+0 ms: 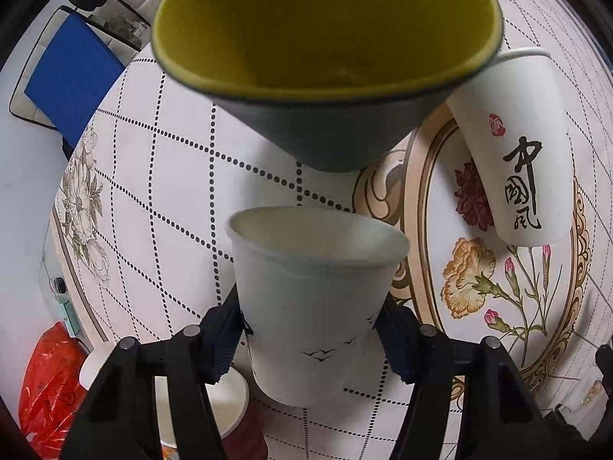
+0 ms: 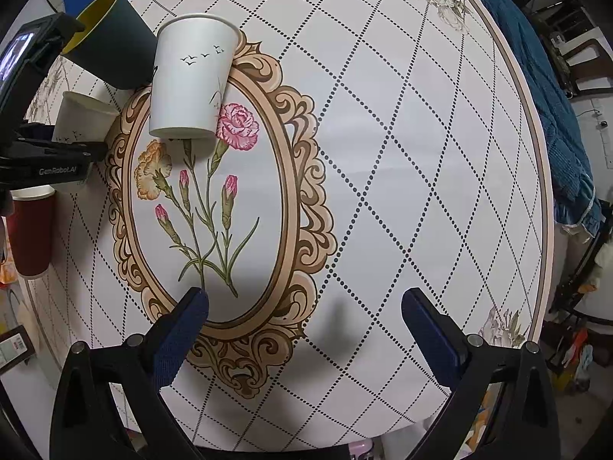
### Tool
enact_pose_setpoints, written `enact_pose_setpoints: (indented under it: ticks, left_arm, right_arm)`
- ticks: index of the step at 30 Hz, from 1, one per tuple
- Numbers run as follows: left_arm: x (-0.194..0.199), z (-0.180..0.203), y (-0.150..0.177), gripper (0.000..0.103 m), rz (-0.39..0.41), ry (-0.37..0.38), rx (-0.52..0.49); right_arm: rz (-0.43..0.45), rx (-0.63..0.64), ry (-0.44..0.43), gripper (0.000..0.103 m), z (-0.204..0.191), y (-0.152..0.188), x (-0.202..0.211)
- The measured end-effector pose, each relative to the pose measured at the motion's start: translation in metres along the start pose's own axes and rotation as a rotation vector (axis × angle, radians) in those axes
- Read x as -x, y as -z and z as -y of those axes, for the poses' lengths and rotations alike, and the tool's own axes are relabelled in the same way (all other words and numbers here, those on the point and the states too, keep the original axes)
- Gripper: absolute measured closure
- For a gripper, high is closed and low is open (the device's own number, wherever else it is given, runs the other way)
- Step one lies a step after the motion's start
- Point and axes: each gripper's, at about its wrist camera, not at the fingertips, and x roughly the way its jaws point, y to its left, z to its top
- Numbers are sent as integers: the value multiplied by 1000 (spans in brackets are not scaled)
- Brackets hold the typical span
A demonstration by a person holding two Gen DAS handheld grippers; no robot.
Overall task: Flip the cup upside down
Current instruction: 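Reach the left tool to the upright bird-print white cup and grasp it, then lift the bird-print cup off the tablecloth with the left tool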
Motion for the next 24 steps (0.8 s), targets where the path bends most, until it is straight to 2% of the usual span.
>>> enact_pose_setpoints:
  ticks: [4,10,14,18,24]
  left_arm:
    - [-4,-10,7,43,19,6,25]
    - [20,-8,33,43,60,28,81]
    - [40,-6,59,43,72,70,133]
    - [56,-2,89,43,56,131,197]
    - [49,10,150,43,-41,287,356]
  right_arm:
    - [-1,-9,8,1,0,1,2]
    - [9,-30,4,1,2,6,5]
    - [12,-36,-10,1,4,13,7]
    - [10,-27,-29,1,5,24,7]
    - [3,12,-53,1,12,43,9]
